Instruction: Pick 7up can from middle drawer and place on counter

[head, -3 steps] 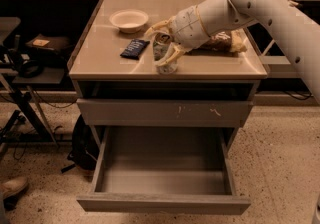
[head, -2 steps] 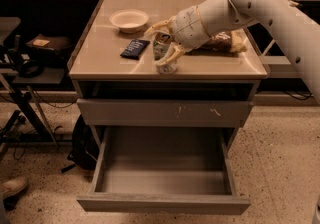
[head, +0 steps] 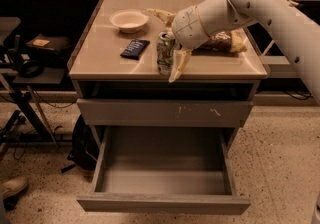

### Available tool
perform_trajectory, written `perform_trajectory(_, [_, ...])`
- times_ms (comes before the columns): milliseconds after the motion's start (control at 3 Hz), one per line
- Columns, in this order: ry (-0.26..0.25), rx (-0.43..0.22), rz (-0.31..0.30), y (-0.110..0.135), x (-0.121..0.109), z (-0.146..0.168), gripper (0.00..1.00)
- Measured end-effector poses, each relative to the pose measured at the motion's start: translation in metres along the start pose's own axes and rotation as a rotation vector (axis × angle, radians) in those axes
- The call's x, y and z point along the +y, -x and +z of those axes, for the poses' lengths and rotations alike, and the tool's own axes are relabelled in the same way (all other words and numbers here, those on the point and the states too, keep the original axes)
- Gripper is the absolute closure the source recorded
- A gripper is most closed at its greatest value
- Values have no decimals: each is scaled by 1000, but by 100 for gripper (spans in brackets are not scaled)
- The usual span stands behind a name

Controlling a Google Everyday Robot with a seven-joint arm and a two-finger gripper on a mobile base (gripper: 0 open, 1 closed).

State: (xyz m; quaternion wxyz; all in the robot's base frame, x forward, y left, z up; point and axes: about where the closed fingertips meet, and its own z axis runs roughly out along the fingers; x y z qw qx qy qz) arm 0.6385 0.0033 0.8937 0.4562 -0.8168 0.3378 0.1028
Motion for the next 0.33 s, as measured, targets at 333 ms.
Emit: perform_trajectory(333, [0,0,0,0,0,0,0])
